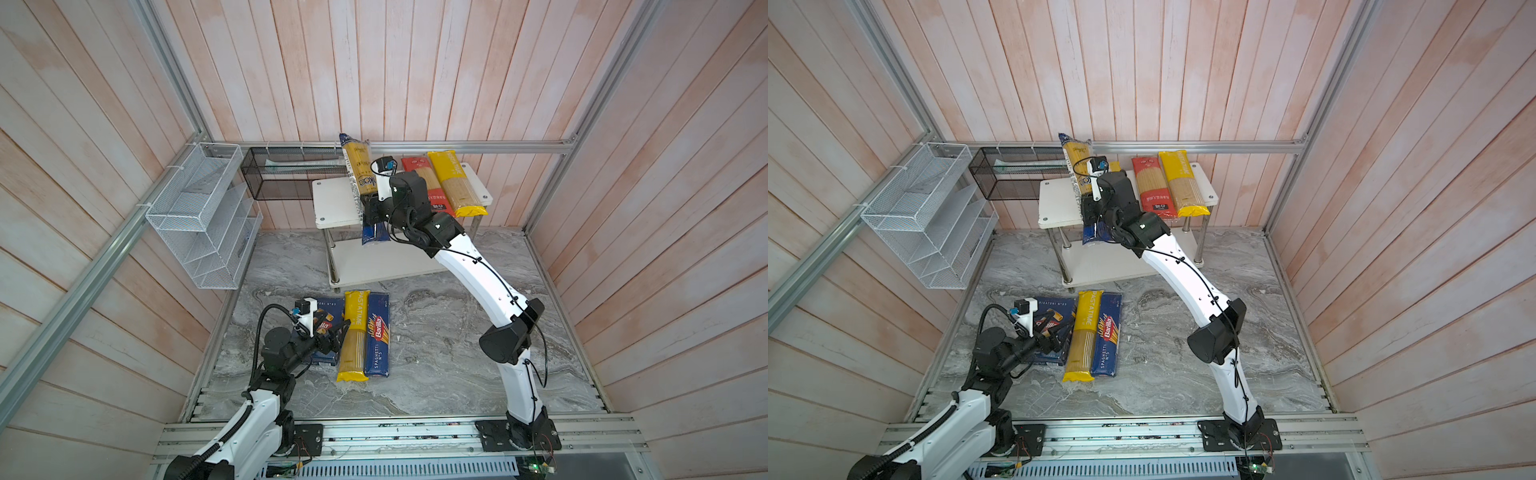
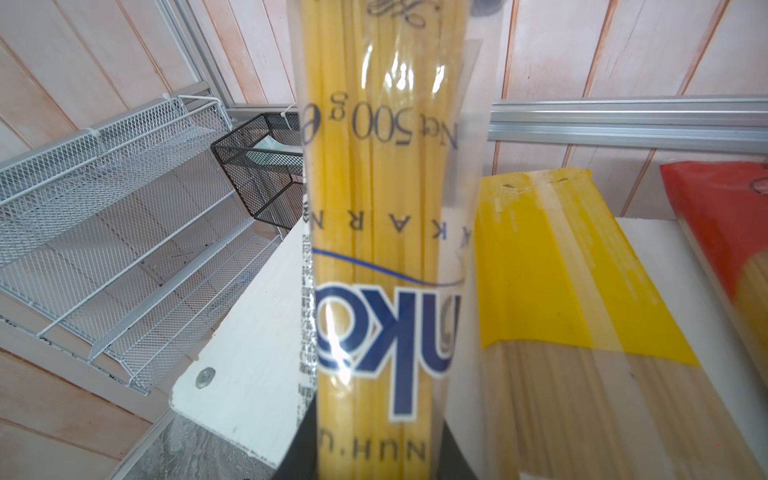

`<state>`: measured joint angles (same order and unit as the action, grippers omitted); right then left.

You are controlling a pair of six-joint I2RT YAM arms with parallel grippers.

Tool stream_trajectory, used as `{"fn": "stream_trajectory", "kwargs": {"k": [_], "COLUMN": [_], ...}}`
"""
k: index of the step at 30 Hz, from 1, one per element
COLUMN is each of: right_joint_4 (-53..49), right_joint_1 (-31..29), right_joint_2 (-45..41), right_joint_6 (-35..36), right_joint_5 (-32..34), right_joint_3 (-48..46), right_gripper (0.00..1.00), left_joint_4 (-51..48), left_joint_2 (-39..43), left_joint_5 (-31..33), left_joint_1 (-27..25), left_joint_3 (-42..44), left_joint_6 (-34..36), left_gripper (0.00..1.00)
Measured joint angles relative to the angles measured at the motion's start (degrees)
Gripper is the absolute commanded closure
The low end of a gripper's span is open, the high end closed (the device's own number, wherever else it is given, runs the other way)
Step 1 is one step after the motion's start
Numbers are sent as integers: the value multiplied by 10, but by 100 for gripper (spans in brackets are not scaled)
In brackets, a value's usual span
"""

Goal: Place and organize the pasta boxes and bags onto the shelf
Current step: 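Lower the Ankara bag onto the top shelf beside the yellow bag, then open the right gripper to release the Ankara bag on the shelf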

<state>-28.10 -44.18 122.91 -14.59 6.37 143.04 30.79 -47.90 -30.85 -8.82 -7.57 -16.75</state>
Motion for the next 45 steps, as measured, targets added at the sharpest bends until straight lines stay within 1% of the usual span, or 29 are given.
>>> {"fn": "stream_trajectory", "kwargs": {"k": [4,10,14,16,19,23,26,34,37,40,43,45], "right_joint_4": [5,17,23,26,33,49,63,64,53,41,36,43], "right_joint_1": [2,4,4,4,7,12,14,17,14,9,-3,-14], "right_joint_2": [5,9,11,12,19,32,33,22,-6,-52,-117,-176], "right_joint_6": [-9,-21,-27,-31,-35,-38,-38,-24,-8,14,38,48], "right_joint_5": [0,0,0,0,1,1,2,1,-4,-23,-39,-45], "right_joint_3": [6,9,9,10,10,10,11,17,2,-30,-91,-161], "right_gripper": [93,85,75,65,62,53,50,47,44,43,42,42], "left_joint_4": [0,-4,-4,-4,-4,-4,-4,-4,-4,-4,-3,-4], "left_joint_2": [2,5,5,5,5,5,5,5,5,5,4,3], "left_joint_5": [3,9,9,9,9,9,9,9,9,9,9,9], "left_joint_1": [0,0,0,0,0,0,0,0,0,0,0,0], "left_joint_3": [0,0,0,0,0,0,0,0,0,0,0,0], "left_joint_6": [0,0,0,0,0,0,0,0,0,0,0,0], "left_gripper": [0,0,0,0,0,0,0,0,0,0,0,0]}}
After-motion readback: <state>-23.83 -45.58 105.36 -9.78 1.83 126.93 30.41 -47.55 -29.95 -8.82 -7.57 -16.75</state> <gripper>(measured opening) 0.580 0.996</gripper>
